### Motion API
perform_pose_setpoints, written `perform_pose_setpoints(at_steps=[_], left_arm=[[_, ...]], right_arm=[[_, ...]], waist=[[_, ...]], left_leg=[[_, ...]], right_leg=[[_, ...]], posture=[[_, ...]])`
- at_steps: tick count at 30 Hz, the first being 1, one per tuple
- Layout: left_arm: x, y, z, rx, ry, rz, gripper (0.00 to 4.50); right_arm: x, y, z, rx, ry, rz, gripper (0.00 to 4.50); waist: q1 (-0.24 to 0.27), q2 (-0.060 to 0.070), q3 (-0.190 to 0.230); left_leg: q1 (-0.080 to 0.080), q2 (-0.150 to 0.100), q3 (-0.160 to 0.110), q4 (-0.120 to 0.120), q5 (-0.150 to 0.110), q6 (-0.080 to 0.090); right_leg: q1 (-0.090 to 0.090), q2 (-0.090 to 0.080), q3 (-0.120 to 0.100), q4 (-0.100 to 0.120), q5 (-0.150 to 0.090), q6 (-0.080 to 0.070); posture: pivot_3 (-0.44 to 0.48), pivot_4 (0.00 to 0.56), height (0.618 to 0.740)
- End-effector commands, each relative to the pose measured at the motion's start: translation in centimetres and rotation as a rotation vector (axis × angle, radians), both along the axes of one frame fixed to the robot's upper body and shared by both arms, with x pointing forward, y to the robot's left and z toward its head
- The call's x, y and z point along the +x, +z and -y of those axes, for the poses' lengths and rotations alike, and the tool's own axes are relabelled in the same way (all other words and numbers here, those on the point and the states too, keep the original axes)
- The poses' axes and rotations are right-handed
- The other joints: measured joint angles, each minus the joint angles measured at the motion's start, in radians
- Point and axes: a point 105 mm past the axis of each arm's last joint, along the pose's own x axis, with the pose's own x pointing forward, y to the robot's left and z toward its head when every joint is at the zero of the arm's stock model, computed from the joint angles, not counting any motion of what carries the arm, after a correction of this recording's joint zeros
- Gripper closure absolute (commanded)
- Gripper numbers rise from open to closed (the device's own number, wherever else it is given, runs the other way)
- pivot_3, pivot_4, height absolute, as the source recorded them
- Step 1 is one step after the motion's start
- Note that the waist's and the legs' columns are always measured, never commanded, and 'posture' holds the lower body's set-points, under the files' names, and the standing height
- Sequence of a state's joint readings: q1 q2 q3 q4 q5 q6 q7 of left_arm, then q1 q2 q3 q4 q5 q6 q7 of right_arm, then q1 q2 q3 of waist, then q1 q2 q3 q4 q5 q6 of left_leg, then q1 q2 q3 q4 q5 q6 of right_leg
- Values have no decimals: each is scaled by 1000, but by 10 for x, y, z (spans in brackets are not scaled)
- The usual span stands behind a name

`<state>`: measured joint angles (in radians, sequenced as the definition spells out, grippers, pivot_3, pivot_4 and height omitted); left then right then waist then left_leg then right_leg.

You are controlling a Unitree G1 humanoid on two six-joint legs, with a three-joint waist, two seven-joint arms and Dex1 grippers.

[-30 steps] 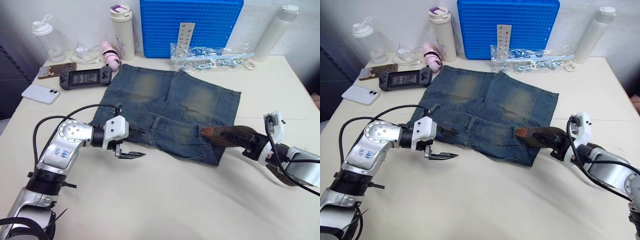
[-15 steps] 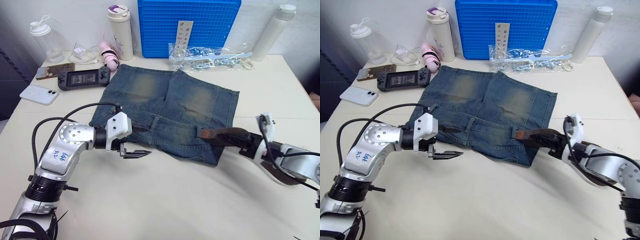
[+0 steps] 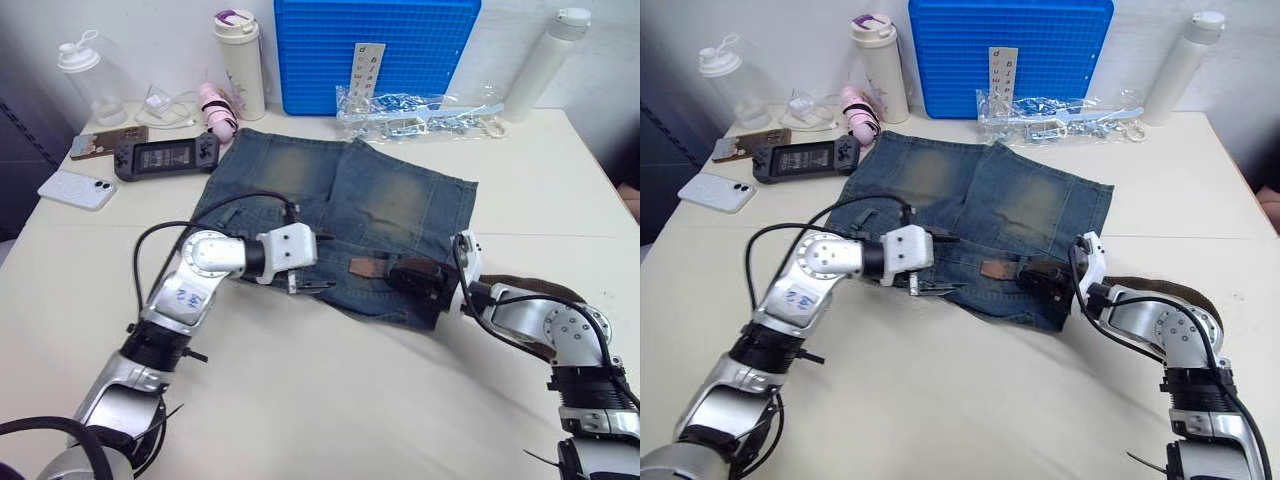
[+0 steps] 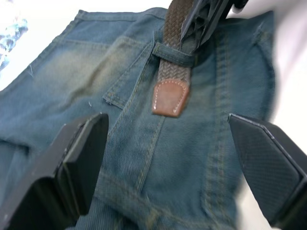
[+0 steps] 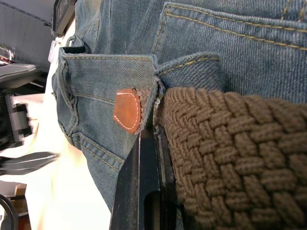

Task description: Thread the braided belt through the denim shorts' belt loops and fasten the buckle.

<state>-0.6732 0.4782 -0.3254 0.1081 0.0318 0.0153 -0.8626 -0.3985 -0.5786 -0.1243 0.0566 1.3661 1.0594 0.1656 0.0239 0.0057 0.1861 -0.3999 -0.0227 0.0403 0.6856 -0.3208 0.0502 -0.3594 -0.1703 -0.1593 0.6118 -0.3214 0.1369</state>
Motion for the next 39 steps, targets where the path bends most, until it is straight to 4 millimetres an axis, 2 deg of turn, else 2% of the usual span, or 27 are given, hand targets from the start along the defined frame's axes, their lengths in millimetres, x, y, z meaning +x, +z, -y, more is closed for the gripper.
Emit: perform_pose_setpoints(at_steps=[1, 6, 12, 19, 25, 28, 31, 37, 38, 39], left_arm=[[4, -2, 26, 44, -38, 143, 164], [6, -13, 40, 84, -66, 217, 164], [11, -23, 47, 128, -68, 317, 164], [18, -2, 58, 47, -29, 454, 164], [19, -7, 58, 125, -72, 557, 164], [13, -1, 61, 100, -106, 615, 164], [9, 7, 62, 73, -122, 667, 1027], [14, 14, 55, 84, -89, 736, 3747], [15, 14, 55, 83, -84, 739, 4346], [15, 14, 55, 85, -85, 738, 4468]], right_arm=[[0, -4, -7, 1, 18, -3, 4500], [-2, -6, -2, 5, -14, -1, 4500], [-5, -4, -2, 14, -35, 15, 4500], [-14, -6, -7, 34, -39, 10, 4500], [-14, -6, -10, 39, -36, 9, 4500], [-12, -5, -9, 37, -38, 10, 4500], [-10, -6, -8, 33, -40, 7, 4500], [-9, -4, -9, 37, -36, 11, 4500], [-9, -4, -9, 37, -36, 11, 4500], [-9, -4, -9, 37, -36, 11, 4500]], waist=[[-1, -1, -1], [-3, -1, -1], [1, -2, -1], [2, -2, -2], [1, -2, -2], [1, -2, -2], [1, -2, -2], [0, -2, -2], [0, -2, -2], [0, -2, -2]], left_leg=[[0, 0, 0, 0, 0, 0], [1, 1, 1, 0, 1, -1], [1, 1, 1, 0, 1, -1], [1, 1, 0, 0, 1, -1], [1, 1, 0, 0, 1, -1], [1, 1, 0, 0, 1, -1], [1, 0, 0, 0, 1, -1], [0, 0, 0, 0, 1, -1], [0, 0, 0, 0, 1, -1], [0, 0, 0, 0, 1, -1]], right_leg=[[0, 0, 0, 0, 0, 0], [0, 1, 0, 1, 0, 0], [0, 0, 0, 1, 0, 0], [0, 0, 0, 2, 0, 0], [-1, 0, 0, 3, 0, 0], [-1, 0, 0, 3, 0, 0], [-2, 0, 0, 5, 0, 0], [-4, -1, 0, 7, 0, 0], [-4, -1, 0, 7, 0, 0], [-5, -1, 0, 8, 0, 0]], posture=[[0, 150, 689], [0, 150, 689], [0, 150, 689], [0, 150, 689], [0, 150, 689], [0, 150, 689], [0, 150, 689], [0, 150, 689], [0, 150, 689], [0, 150, 689]])
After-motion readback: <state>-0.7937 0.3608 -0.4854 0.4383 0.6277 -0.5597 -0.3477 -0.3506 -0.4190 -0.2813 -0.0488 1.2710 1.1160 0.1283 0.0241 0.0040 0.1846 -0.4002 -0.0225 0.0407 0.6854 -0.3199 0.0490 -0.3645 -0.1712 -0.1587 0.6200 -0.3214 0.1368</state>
